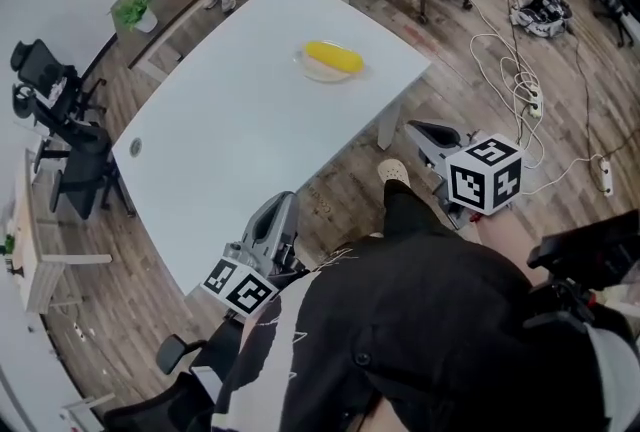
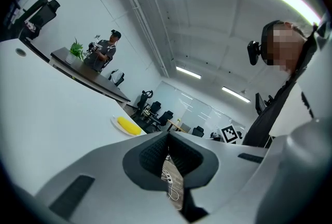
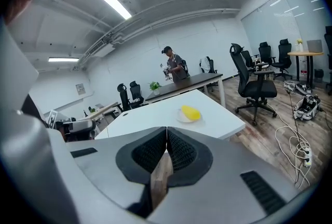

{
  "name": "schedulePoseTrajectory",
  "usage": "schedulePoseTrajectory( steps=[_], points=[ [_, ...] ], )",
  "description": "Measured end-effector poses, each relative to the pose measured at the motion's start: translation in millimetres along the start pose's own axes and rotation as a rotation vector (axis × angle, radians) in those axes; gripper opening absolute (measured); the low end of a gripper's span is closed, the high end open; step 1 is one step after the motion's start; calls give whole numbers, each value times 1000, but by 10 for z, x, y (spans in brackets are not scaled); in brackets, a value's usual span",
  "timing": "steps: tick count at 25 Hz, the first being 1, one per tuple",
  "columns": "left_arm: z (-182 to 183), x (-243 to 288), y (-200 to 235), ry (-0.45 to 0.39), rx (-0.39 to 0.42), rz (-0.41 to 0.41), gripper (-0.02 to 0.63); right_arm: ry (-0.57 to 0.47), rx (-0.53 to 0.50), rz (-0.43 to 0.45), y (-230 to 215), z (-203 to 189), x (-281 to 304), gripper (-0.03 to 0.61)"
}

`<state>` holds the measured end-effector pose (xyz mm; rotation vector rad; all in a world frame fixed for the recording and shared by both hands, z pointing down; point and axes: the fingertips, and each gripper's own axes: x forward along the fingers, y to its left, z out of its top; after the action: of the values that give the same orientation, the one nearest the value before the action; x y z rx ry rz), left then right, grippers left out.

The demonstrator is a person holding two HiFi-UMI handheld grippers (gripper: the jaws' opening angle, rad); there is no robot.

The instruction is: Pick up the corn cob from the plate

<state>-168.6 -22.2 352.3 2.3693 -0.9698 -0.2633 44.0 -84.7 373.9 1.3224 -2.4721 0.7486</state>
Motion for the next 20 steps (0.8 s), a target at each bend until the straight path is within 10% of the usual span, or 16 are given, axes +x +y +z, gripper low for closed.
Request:
schedulePoseTrajectory(
  steps=[20],
  points=[
    [378,628,566,-70,-19,188,14,49,43,151,-553,596,1139,15]
  ],
)
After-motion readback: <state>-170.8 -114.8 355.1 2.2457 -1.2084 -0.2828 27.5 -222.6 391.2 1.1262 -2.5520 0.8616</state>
